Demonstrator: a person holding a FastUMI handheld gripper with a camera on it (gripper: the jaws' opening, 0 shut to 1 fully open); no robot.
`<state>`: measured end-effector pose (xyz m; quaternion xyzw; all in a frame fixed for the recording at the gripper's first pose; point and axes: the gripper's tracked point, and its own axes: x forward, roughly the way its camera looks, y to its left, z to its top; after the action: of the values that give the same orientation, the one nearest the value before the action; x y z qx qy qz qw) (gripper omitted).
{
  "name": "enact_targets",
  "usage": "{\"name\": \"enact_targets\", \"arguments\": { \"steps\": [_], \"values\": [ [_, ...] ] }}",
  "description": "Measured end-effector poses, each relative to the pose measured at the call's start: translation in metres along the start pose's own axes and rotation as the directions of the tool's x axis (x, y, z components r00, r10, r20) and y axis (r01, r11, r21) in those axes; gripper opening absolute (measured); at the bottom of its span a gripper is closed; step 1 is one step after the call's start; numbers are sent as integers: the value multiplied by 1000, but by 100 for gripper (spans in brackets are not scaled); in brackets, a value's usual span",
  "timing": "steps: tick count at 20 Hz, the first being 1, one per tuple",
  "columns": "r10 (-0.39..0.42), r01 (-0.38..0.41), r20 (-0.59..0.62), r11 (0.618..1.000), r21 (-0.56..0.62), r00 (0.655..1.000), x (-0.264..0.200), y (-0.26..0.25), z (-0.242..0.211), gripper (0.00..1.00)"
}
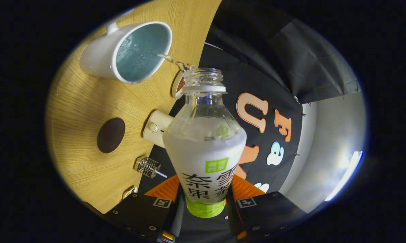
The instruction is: Take the bottle from table, then pour the juice into the cup, finally place the bottle on the coaster
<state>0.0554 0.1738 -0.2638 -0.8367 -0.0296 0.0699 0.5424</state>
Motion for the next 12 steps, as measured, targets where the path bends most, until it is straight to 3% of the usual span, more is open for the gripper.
{"name": "enact_targets", "arguments": {
  "steps": [12],
  "values": [
    [54,-53,13,996,-73,998,5,-2,9,55]
  ]
}}
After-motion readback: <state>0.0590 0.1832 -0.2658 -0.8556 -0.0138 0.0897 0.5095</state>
